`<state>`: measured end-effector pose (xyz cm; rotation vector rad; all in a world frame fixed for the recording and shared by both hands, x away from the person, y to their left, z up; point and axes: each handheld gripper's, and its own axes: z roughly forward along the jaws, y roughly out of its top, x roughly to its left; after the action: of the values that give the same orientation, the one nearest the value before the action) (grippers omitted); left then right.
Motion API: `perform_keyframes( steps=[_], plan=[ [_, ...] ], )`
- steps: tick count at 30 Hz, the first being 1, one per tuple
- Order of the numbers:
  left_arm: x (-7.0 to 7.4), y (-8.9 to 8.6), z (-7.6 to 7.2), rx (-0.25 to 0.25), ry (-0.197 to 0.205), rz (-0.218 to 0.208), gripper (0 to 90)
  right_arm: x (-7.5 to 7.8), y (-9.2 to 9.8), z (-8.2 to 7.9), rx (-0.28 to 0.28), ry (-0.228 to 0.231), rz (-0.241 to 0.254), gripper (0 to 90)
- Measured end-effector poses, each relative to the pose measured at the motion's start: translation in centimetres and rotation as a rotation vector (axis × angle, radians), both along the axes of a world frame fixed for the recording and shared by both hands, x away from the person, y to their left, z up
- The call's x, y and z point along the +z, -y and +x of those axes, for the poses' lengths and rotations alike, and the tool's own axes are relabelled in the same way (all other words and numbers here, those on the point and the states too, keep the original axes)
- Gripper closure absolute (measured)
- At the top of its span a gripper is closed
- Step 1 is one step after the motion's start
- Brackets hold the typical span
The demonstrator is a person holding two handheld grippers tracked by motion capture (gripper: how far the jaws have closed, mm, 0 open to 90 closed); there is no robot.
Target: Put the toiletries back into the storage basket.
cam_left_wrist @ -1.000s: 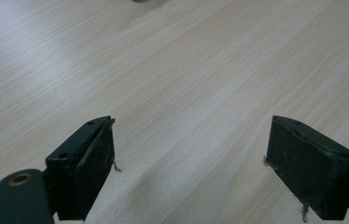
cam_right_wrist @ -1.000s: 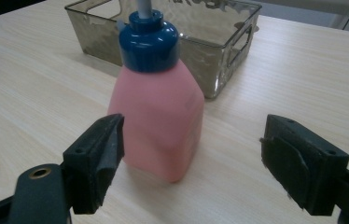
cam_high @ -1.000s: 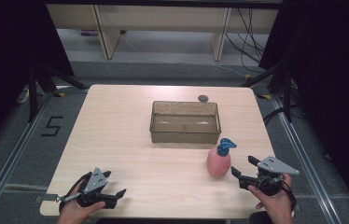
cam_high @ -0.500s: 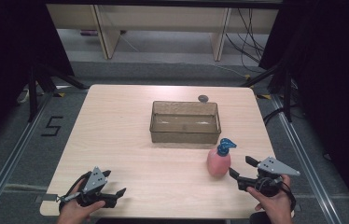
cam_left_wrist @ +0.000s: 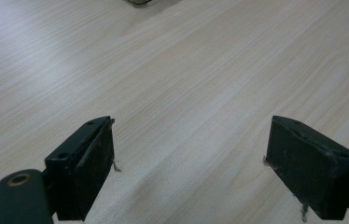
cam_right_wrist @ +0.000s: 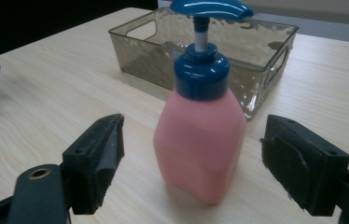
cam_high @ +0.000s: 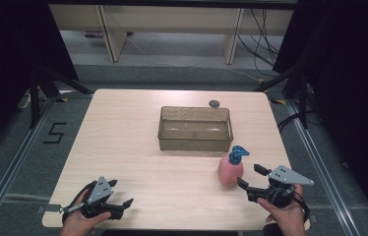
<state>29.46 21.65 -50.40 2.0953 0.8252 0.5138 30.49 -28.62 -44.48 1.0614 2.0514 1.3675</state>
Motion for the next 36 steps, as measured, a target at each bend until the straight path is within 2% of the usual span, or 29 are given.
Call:
perform_keyframes(
  steps=[1, 2, 5, 6, 7, 8, 10, 11, 12, 13, 14, 15, 16, 17, 19, 20, 21, 23, 24, 25, 26, 27, 29, 31, 32, 33, 34, 35, 36],
  plan=[
    [0.0, 0.0, 0.0, -0.001, 0.000, 0.002, 14.9, 0.0, -0.3, -0.2, -0.005, -0.023, 0.037, 22.0],
    [0.0, 0.0, 0.0, -0.003, -0.001, 0.000, 14.9, 0.1, -0.1, -0.1, 0.005, -0.012, 0.014, 22.3],
    [0.0, 0.1, -0.1, -0.002, -0.002, -0.013, 14.8, 0.2, -0.3, -0.1, 0.005, -0.007, 0.022, 22.6],
    [-0.1, 0.2, -0.1, 0.002, -0.001, -0.033, 14.8, 0.2, -0.3, 0.0, 0.004, 0.007, 0.022, 22.8],
    [0.1, 0.0, -0.1, 0.001, 0.000, 0.003, 14.9, 0.4, -0.5, -0.3, -0.002, -0.032, 0.041, 22.9],
    [0.2, 0.0, 0.0, -0.006, 0.008, -0.009, 14.8, 0.4, -0.4, -0.1, 0.010, -0.002, 0.028, 23.1],
    [0.2, 0.1, 0.0, -0.001, 0.004, -0.009, 14.8, 0.5, -0.4, 0.0, 0.017, 0.006, 0.020, 23.4],
    [0.2, 0.2, 0.0, 0.010, 0.008, -0.025, 14.9, 0.5, -0.6, -0.1, 0.013, -0.014, 0.040, 23.5],
    [0.2, 0.3, 0.0, 0.003, 0.013, -0.019, 14.8, 0.6, -0.5, 0.0, 0.017, 0.013, 0.017, 23.5],
    [0.2, 0.3, 0.0, 0.003, 0.013, -0.019, 14.9, 0.6, -0.5, 0.0, 0.017, 0.013, 0.017, 23.5],
    [0.2, 0.2, -0.1, -0.013, 0.013, 0.002, 14.9, 0.6, -0.7, 0.0, 0.020, 0.011, 0.033, 23.6],
    [0.2, 0.2, -0.2, -0.012, 0.005, -0.003, 14.8, 0.7, -0.8, -0.2, 0.011, -0.010, 0.037, 23.8],
    [0.2, 0.2, -0.2, -0.008, 0.005, -0.011, 14.9, 0.8, -0.7, 0.0, 0.018, 0.020, 0.013, 23.9],
    [0.1, 0.3, -0.2, -0.002, 0.005, -0.031, 14.9, 0.8, -0.8, 0.0, 0.017, 0.012, 0.029, 23.9],
    [0.0, 0.2, -0.2, -0.007, -0.002, -0.017, 14.8, 0.9, -0.9, 0.0, 0.010, 0.009, 0.025, 24.3],
    [0.0, 0.3, -0.2, -0.006, -0.002, -0.024, 14.9, 0.8, -1.0, 0.2, 0.005, 0.023, 0.017, 24.9],
    [0.1, 0.2, -0.2, -0.003, 0.005, -0.014, 14.9, 0.8, -1.0, 0.3, 0.011, 0.021, 0.021, 25.0],
    [0.1, 0.3, -0.2, 0.001, 0.004, -0.020, 14.8, 0.8, -1.1, 0.4, 0.007, 0.024, 0.015, 25.0],
    [0.1, 0.2, -0.1, -0.005, 0.005, 0.000, 14.9, 0.8, -1.2, 0.7, 0.000, 0.002, 0.020, 25.1],
    [0.1, 0.1, -0.2, -0.009, -0.006, -0.004, 14.8, 0.8, -1.1, 0.9, 0.006, 0.016, 0.007, 25.2],
    [0.0, 0.2, -0.2, -0.002, -0.011, -0.004, 14.8, 0.7, -1.3, 1.0, 0.000, -0.005, 0.035, 25.2],
    [-0.1, 0.3, -0.2, 0.012, -0.008, -0.032, 14.8, 0.7, -1.1, 1.3, 0.008, 0.016, 0.007, 25.3],
    [0.0, 0.3, -0.2, 0.004, -0.007, -0.018, 14.9, 0.5, -1.2, 1.7, 0.008, 0.021, 0.009, 25.7],
    [-0.1, 0.4, -0.2, 0.003, -0.008, -0.035, 14.8, 0.5, -1.5, 1.7, 0.001, 0.010, 0.029, 25.9],
    [0.0, 0.4, -0.2, -0.004, 0.001, -0.021, 14.8, 0.3, -1.6, 2.2, 0.007, 0.013, 0.015, 27.5],
    [0.0, 0.3, -0.2, -0.007, 0.002, -0.021, 14.8, 0.3, -1.7, 2.3, 0.004, 0.018, 0.012, 28.3],
    [0.0, 0.3, -0.2, -0.006, -0.002, -0.030, 14.8, 0.3, -1.8, 2.3, -0.003, -0.001, 0.004, 28.9],
    [0.0, 0.3, -0.2, -0.006, -0.002, -0.030, 14.8, 0.3, -1.8, 2.3, -0.003, -0.001, 0.004, 28.9],
    [0.0, 0.2, -0.2, 0.002, 0.006, -0.018, 14.8, 0.3, -1.8, 2.9, 0.006, 0.015, -0.002, 29.6]
  ],
)
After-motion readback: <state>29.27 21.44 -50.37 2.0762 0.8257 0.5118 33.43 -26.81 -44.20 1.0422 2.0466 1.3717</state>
